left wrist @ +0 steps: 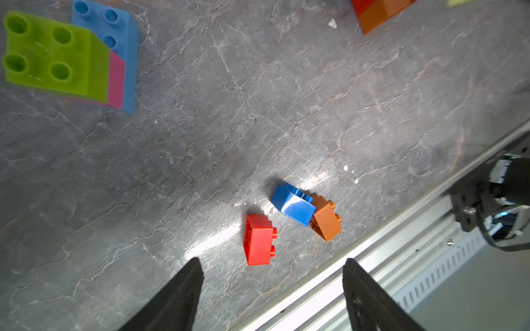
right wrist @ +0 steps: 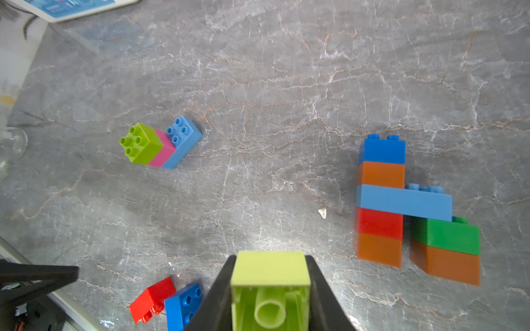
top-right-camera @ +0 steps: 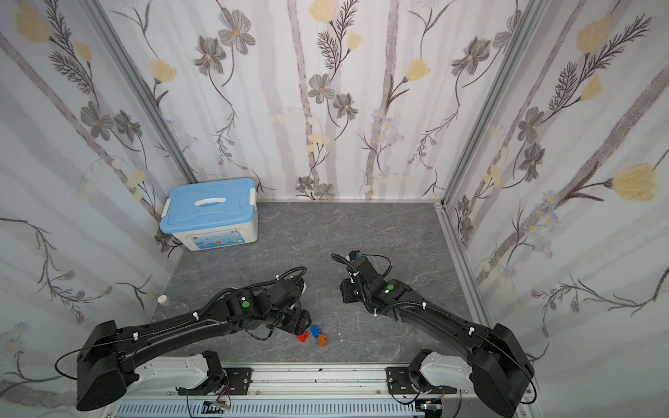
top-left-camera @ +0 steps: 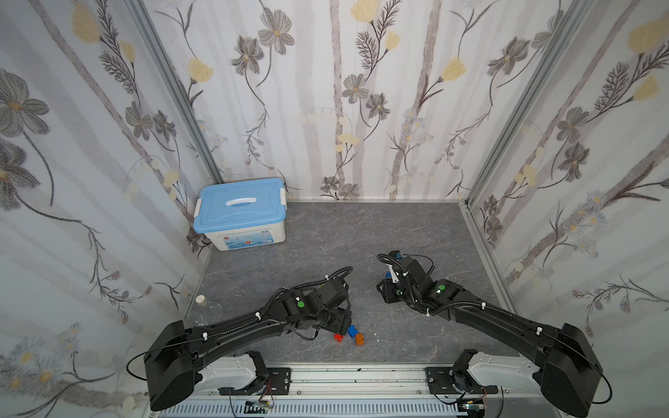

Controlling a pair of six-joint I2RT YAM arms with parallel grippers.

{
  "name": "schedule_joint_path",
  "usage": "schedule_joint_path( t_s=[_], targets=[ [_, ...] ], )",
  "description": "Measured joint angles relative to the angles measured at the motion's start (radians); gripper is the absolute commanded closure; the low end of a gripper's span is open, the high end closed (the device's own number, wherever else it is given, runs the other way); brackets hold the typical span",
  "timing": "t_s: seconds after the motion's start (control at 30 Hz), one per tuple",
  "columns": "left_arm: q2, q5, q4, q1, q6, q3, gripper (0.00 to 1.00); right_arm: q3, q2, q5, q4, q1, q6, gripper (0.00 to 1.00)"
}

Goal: Assemble the letter h with lego
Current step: Pick up the lego brick from the center of the board.

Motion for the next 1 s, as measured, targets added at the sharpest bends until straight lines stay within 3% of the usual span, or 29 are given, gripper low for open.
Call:
schedule_joint_path(
  t_s=[0.2,0.5,0.7,1.0],
  targets=[
    [0.108,-0.059,-0.007,-0.039,-0.010,-0.004,0.33,-0.003,-0.026,0.023,0.008,0.000,-0.010,0.68],
    [0.238,-0.005,0.076,-0.040,-0.027,-0.046,0.44,-0.016,-0.035,0.032,0.008,0.000,-0.010,0.68],
    [0.325,0.016,0.089,-0.039,-0.027,-0.016,0.70,-0.016,-0.025,0.032,0.008,0.000,-0.010,0.68],
    [0.294,0.030,0.081,-0.015,-0.030,-0.022,0.87,-0.016,-0.011,0.030,0.008,0.000,-0.009,0.68]
  ],
)
